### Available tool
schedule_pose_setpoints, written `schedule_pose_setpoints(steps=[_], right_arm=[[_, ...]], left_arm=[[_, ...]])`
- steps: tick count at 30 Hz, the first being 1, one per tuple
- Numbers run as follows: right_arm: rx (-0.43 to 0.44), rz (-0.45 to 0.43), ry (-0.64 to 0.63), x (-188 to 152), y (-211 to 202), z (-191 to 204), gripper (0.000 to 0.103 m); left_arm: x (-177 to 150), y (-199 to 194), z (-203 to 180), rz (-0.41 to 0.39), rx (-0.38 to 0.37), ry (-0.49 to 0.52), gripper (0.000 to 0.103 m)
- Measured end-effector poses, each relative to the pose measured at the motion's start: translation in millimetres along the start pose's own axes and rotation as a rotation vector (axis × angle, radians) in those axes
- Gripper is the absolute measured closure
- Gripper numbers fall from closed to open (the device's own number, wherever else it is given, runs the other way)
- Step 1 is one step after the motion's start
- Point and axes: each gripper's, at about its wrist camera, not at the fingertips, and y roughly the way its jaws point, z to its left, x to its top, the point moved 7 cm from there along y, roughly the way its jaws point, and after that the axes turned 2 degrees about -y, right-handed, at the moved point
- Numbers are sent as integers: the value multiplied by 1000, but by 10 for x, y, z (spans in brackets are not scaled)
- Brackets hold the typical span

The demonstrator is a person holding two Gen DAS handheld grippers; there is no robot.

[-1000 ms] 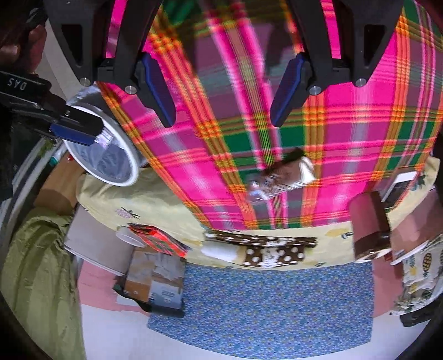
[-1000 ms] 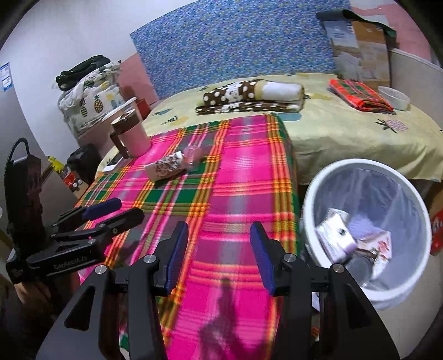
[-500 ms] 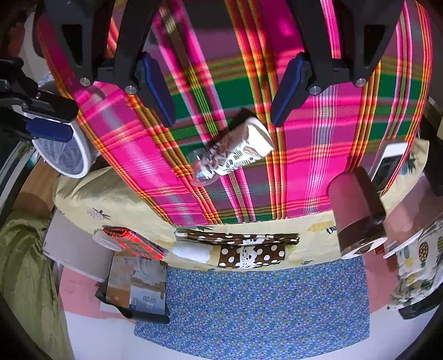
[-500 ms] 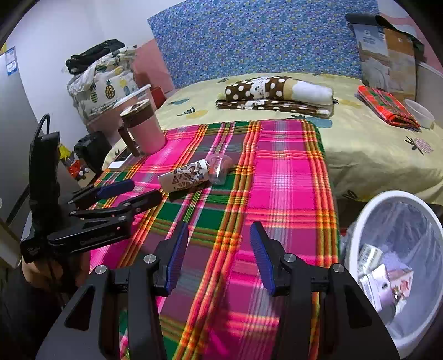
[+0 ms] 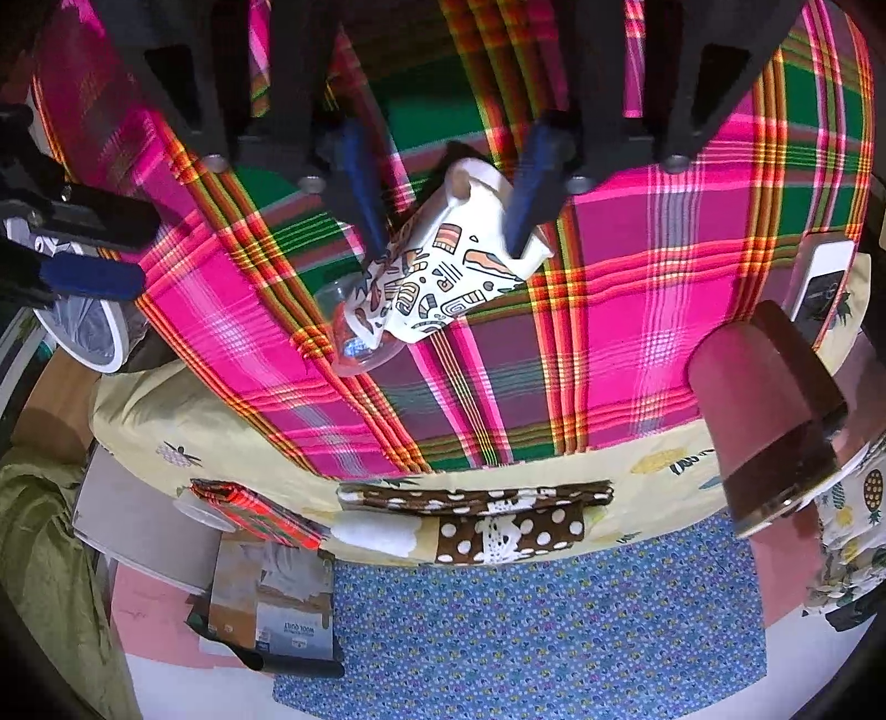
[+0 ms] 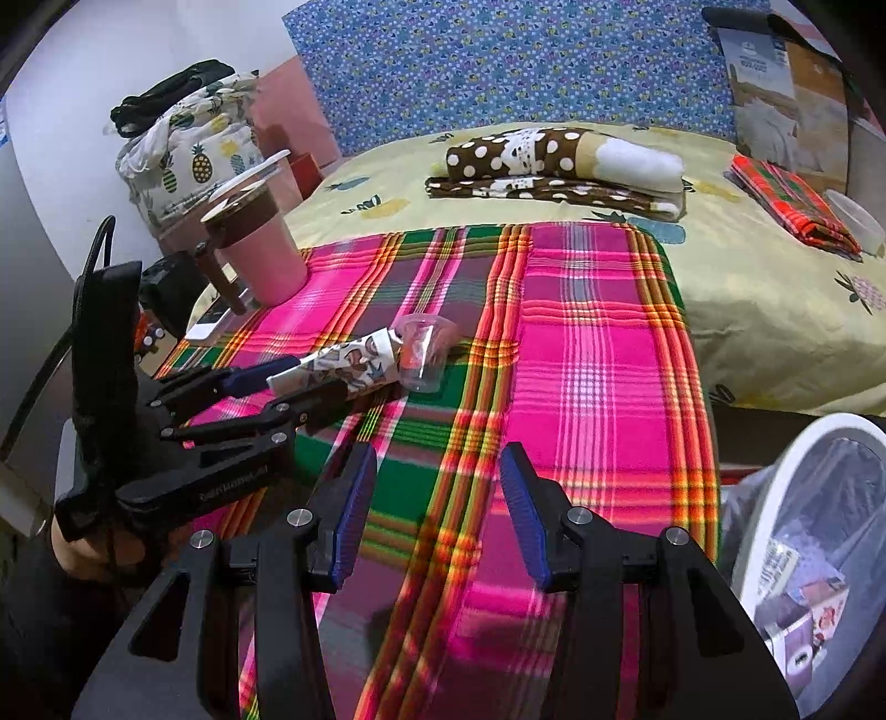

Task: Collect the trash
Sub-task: 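Grasp the patterned paper cup with the left tool while the right tool grasps the clear plastic cup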

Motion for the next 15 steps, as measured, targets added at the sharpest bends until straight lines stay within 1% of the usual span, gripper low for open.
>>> schedule_pose_setpoints(steps=[1, 3, 4, 12, 13, 15], right_arm=[[0, 2, 0, 14, 31, -1, 54], [0, 10, 0, 46, 95, 5, 54], [-1, 13, -2, 65, 135, 17, 54], [-10, 40, -16, 182, 392, 76, 54], [-12, 26, -16, 208, 430, 86, 54], [-21, 34, -20, 244, 522, 95, 54]], left_arm=[[-2, 28, -1, 5, -6, 2, 74], [-27, 30, -8, 6, -13, 6, 88], [-38, 24, 2, 5, -8, 4, 91], [-43, -76, 243, -16, 18, -84, 93], [-44, -84, 262, -17, 18, -91, 93], [-51, -91, 296, -18, 17, -107, 93]])
